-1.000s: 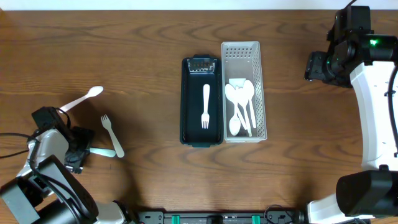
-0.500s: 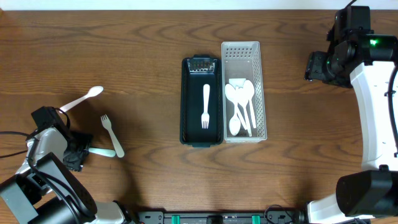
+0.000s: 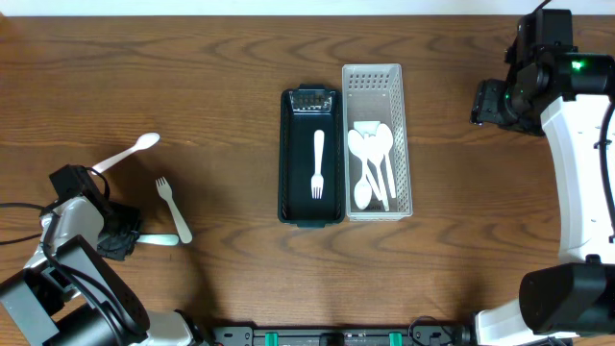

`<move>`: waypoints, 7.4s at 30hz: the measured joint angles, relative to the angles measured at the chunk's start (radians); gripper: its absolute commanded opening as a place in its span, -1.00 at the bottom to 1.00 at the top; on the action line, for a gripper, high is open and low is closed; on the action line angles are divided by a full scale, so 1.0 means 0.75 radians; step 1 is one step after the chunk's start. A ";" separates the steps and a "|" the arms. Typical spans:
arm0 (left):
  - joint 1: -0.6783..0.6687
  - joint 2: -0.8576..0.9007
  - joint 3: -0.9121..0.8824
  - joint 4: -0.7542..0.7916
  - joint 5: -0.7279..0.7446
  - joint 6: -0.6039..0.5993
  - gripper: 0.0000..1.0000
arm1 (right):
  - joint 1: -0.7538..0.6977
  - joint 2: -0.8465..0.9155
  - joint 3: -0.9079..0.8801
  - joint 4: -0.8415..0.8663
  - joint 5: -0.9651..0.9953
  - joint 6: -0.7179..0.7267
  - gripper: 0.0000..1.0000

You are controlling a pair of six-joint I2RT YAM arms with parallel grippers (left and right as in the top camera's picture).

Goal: Pack container
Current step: 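Carry the white fork into the black basket and release it, then reach the left gripper to the last white fork and grasp it, then place the white fork into the black basket with the left gripper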

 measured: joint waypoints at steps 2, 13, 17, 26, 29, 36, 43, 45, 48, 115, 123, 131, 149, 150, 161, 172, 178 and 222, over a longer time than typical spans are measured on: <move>0.000 0.000 0.001 0.002 0.004 -0.002 -0.78 | 0.000 0.000 0.000 0.000 0.000 0.000 0.40; -0.039 -0.027 0.052 -0.189 0.018 0.065 -0.89 | 0.000 0.000 0.000 -0.003 0.000 0.000 0.41; -0.188 -0.176 0.210 -0.351 0.024 0.129 -0.88 | 0.000 0.000 0.000 -0.003 0.000 0.000 0.41; -0.832 -0.396 0.641 -0.466 0.036 0.240 -0.88 | 0.000 0.000 0.000 0.000 -0.001 0.000 0.41; -1.044 -0.379 0.663 -0.419 0.045 0.255 -0.88 | 0.000 0.000 0.000 0.000 0.000 0.000 0.42; -1.377 -0.152 0.664 -0.288 0.045 0.269 -0.89 | 0.000 0.000 0.000 0.000 0.000 0.000 0.42; -1.522 0.137 0.663 -0.187 0.044 0.316 -0.88 | 0.000 0.000 0.000 0.001 0.000 0.000 0.42; -1.528 0.181 0.663 -0.180 0.044 0.321 -0.88 | 0.000 0.000 0.000 0.000 0.000 0.000 0.42; -1.527 0.208 0.663 -0.180 0.043 0.339 0.32 | 0.000 0.000 0.000 0.000 0.000 0.000 0.43; -0.500 0.329 0.422 -0.105 -0.021 0.528 0.64 | 0.000 0.000 0.000 -0.019 0.000 -0.100 0.52; -0.504 0.347 0.443 -0.116 0.013 0.531 0.03 | 0.000 0.000 0.000 -0.035 0.021 -0.100 0.52; -0.504 0.347 0.444 -0.126 0.014 0.528 -0.05 | 0.000 0.000 0.000 -0.036 0.026 -0.100 0.51; -0.504 0.347 0.447 -0.137 0.009 0.573 -0.63 | 0.000 0.000 0.000 -0.039 0.030 -0.100 0.51; -0.504 0.347 0.447 -0.137 0.008 0.574 -0.63 | 0.000 0.000 0.000 -0.039 0.030 -0.100 0.51; -0.512 0.332 0.450 -0.224 -0.008 0.574 -0.81 | 0.000 0.000 0.000 -0.049 0.030 -0.100 0.51; -0.883 -0.025 0.813 -0.594 -0.033 0.574 -0.88 | 0.000 0.000 0.000 -0.043 0.031 -0.100 0.51; -1.232 -0.089 1.070 -0.526 -0.030 0.574 -0.88 | 0.000 0.000 0.000 -0.043 0.031 -0.100 0.51; -0.792 -0.130 1.364 -0.632 -0.236 0.558 0.55 | 0.000 0.000 0.000 -0.027 0.031 -0.135 0.53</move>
